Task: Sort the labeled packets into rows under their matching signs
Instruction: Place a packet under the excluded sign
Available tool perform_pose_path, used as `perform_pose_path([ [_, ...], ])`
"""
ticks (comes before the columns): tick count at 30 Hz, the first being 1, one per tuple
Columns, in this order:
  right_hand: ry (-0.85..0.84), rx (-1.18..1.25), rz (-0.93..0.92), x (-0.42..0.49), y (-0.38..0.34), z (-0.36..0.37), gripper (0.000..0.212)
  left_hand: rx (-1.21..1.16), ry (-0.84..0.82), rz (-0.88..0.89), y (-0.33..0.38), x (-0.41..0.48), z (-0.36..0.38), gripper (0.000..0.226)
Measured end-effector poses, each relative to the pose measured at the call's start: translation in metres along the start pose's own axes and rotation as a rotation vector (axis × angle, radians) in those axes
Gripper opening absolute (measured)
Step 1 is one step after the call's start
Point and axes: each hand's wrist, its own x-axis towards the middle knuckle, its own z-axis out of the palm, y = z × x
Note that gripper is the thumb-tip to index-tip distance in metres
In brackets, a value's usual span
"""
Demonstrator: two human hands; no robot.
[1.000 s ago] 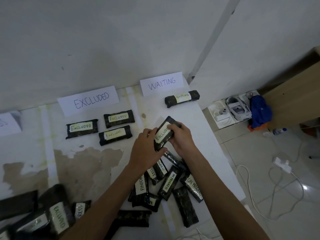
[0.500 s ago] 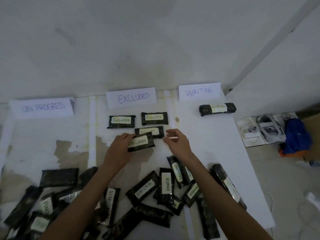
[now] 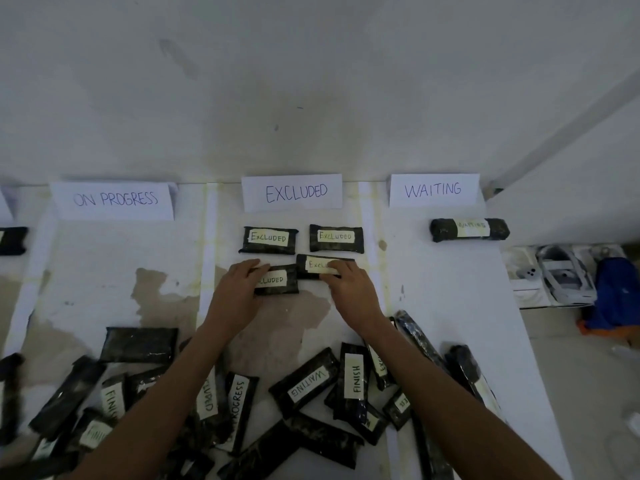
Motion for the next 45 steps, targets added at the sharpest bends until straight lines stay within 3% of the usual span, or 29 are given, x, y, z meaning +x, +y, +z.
perform_pose_path([
  [10,0.112,0.066,0.005,0.026,0.021,0.002,0.026,0.140,0.005,-0.007,0.001,0.025,0.001,0.046],
  [19,0.109,0.146,-0.065,0.018,0.028,-0.009,0.032,0.073,0.050,-0.011,0.011,0.022,-0.001,0.046],
  [22,-0.005,0.210,-0.030,-0.004,0.030,-0.022,0.037,0.030,0.040,0.035,0.022,0.003,0.005,0.041],
  [25,-0.311,0.188,0.040,-0.035,0.034,-0.043,0.047,-0.007,-0.032,0.113,0.036,-0.021,0.017,0.034],
  [28,-0.551,0.021,-0.003,-0.061,0.038,-0.055,0.061,-0.032,-0.103,0.147,0.049,-0.045,0.030,0.047],
  [34,-0.567,-0.108,-0.027,-0.074,0.040,-0.054,0.057,-0.122,-0.106,0.140,0.065,-0.065,0.043,0.036],
  [39,-0.624,0.323,0.226,-0.055,0.035,-0.081,0.032,-0.269,-0.034,0.115,0.083,-0.067,0.030,0.036],
  [45,-0.211,0.849,0.524,-0.040,0.024,-0.097,0.027,-0.330,0.012,0.122,0.103,-0.055,0.013,0.050],
])
